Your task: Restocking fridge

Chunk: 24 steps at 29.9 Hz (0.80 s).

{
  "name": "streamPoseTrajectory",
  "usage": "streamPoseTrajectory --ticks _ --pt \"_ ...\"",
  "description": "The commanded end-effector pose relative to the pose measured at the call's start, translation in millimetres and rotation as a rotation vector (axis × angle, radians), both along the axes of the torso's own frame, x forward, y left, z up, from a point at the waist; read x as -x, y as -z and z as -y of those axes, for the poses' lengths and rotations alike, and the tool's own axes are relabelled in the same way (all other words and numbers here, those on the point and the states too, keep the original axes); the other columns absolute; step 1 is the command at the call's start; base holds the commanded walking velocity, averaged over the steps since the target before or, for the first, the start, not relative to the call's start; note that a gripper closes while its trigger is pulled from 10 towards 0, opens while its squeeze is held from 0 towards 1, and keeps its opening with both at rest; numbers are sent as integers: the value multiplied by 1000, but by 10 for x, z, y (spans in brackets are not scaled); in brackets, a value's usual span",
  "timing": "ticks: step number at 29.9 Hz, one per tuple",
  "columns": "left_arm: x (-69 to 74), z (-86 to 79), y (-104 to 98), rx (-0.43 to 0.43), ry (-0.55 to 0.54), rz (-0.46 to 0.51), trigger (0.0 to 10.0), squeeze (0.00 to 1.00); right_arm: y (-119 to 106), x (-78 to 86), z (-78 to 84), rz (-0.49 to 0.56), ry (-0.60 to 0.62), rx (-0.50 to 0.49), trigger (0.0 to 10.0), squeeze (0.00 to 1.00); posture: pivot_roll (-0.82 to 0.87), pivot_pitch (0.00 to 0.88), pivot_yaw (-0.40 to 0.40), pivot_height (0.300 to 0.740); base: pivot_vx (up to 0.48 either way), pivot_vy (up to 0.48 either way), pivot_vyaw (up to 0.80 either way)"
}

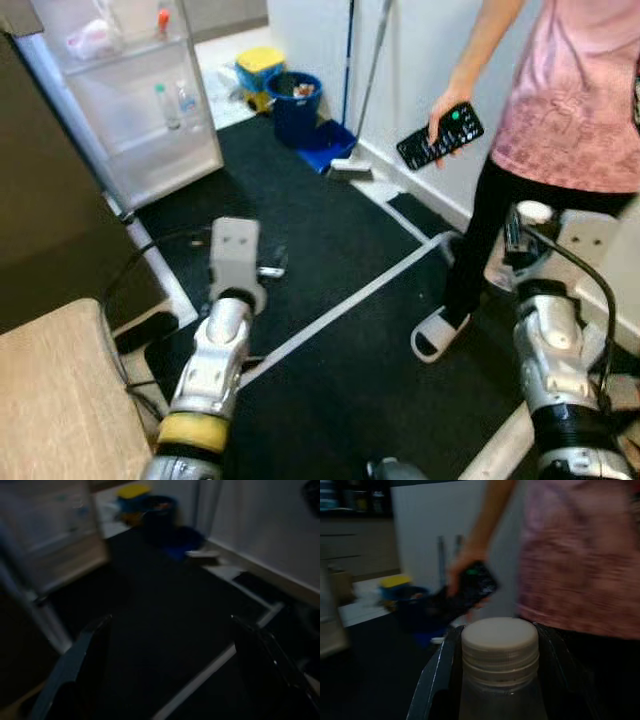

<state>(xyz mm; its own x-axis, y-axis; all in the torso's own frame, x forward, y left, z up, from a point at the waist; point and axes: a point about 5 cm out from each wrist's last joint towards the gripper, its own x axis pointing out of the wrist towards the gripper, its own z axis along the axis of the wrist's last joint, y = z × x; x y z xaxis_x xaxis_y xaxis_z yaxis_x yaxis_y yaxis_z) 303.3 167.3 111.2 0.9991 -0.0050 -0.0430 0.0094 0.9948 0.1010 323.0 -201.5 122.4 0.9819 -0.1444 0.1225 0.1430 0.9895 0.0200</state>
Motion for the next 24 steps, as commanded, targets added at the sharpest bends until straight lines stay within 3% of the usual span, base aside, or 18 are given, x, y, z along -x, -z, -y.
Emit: streamPoseTrajectory --ticks 1,2,6,10,17,24 --pt "90 -141 38 -39 -45 -11 10000 0 8 -19 -140 8 -52 -8 10000 0 41 66 -83 740 0 0 0" --pt "90 -141 38 -39 -45 -11 10000 0 8 -19 -140 8 -52 -8 10000 0 41 66 -83 740 0 0 0" --pt "200 -260 130 -37 -88 -42 10000 0 -18 -59 -441 19 -158 -25 10000 0 54 63 -98 740 0 0 0" --pt "219 -189 183 -29 -72 -54 10000 0 7 -26 -583 17 -215 -35 10000 0 51 58 -101 740 0 0 0" --pt "191 -78 204 -18 -34 -50 10000 0 49 41 -704 14 -256 -51 10000 0 28 43 -89 740 0 0 0" --pt "158 -9 200 -21 21 -38 10000 0 98 91 -726 9 -258 -56 10000 0 13 24 -76 740 34 0 0"
